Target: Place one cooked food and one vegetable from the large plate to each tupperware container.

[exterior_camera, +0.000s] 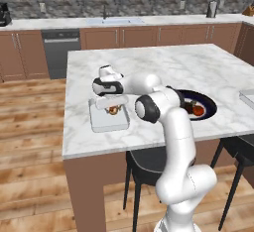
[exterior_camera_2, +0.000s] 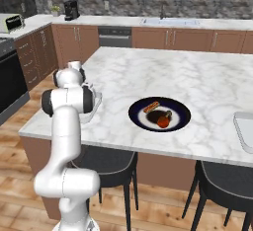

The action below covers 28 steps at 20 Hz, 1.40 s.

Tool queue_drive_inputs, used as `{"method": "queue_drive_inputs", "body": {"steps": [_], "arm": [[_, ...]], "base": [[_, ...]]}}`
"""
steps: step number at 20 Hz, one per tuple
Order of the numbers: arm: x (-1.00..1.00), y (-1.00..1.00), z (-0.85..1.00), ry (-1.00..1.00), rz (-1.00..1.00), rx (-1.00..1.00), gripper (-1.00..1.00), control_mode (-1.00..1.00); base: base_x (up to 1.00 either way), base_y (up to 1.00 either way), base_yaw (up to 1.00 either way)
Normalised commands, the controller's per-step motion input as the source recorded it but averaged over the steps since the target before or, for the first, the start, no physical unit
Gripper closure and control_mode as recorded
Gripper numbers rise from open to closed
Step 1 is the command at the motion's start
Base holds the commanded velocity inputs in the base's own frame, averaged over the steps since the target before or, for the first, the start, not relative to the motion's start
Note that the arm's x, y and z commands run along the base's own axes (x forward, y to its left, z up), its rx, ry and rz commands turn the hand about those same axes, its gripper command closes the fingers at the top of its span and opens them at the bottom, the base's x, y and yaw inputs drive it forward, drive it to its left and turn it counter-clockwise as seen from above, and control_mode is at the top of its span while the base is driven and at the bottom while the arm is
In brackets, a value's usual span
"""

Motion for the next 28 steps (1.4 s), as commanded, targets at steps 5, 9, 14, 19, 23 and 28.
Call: {"method": "queue_drive_inputs", "body": {"steps": [5, 9, 14, 19, 23, 28], "arm": [[-0.26, -0.07, 0.00, -0.06, 0.00, 0.00, -1.00, -1.00], [-0.33, -0.42, 0.38, -0.09, 0.00, 0.00, -1.00, -1.00], [-0.18, -1.00, 0.38, -0.11, -0.03, -0.01, -1.00, -1.00], [0.00, -1.00, 0.18, 0.00, -0.12, -0.01, -1.00, -1.00], [-0.01, -1.00, 0.04, 0.00, -0.17, -0.01, -1.00, -1.00], [-0.32, -1.00, 0.00, -0.04, -0.22, 0.00, -1.00, -1.00]], "base": [[0.00, 0.00, 0.00], [0.00, 0.00, 0.00], [0.00, 0.00, 0.00], [0.00, 0.00, 0.00], [0.00, 0.00, 0.00], [0.00, 0.00, 0.00]]}}
